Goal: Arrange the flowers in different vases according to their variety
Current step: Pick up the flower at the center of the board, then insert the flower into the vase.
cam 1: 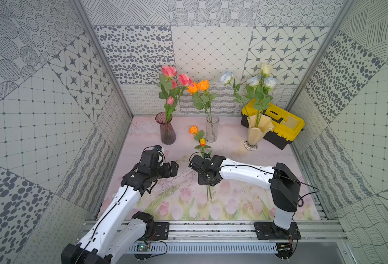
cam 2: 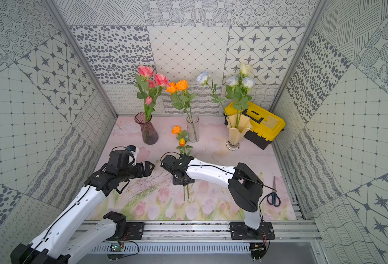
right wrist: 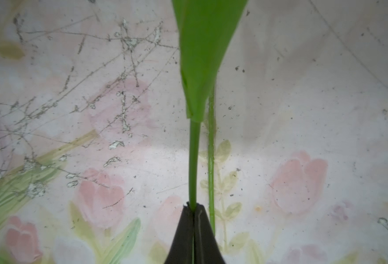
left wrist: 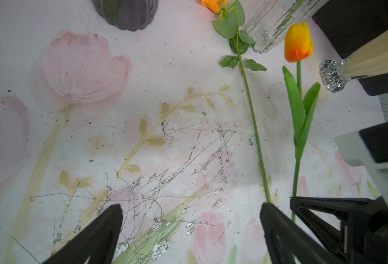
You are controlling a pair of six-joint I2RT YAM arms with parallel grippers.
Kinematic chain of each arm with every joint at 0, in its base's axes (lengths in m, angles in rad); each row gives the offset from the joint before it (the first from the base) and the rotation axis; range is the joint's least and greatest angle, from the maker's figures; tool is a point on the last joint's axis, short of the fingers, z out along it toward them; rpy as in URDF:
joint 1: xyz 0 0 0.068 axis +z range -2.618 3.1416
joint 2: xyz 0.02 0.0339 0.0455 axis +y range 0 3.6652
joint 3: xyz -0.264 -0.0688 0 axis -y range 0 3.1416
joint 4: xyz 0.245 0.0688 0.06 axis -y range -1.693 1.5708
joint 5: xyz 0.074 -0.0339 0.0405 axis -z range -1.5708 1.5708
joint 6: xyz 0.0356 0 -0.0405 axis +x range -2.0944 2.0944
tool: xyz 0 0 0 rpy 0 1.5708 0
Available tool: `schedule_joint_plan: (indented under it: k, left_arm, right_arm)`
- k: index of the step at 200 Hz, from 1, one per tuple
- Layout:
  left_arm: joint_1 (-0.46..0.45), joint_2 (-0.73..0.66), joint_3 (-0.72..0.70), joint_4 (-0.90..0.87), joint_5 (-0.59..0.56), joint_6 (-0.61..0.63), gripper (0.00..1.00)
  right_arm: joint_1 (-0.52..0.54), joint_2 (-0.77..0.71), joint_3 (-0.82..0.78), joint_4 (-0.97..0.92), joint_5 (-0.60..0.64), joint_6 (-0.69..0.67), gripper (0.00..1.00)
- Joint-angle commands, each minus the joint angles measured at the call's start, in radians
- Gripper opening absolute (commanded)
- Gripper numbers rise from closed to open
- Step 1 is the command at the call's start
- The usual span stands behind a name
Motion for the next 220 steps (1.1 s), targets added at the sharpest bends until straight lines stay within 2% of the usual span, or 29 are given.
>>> schedule_joint_plan:
  k: [1,56,114,164,220]
  left_arm:
    - [0.0,0.007,0.0,-0.009,0.0,0.001,0.99]
    - [0.0,0.018,0.0,-0.01,0.013,0.001,0.99]
    - [0.0,0.04,-0.001,0.003,0.055,0.007,0.99]
    - [-0.001,0.052,-0.003,0.025,0.112,0.016,0.99]
    - [-0.001,0.059,-0.005,0.032,0.127,0.024,0.99]
  right_arm:
    - [0.006,-0.067,-0.008,0.026,0.091,0.007,0.0]
    - [-0.061,-0.178,0.077,0.091,0.275,-0.131,0.0]
    - [-0.241,-0.186,0.229,0.247,0.333,-0.37,0.0]
    - [-0.366,-0.047,0.47,0.372,0.334,-0.543,0.0]
    - [-0.444,0.207,0.834,0.376,0.327,-0.671,0.0]
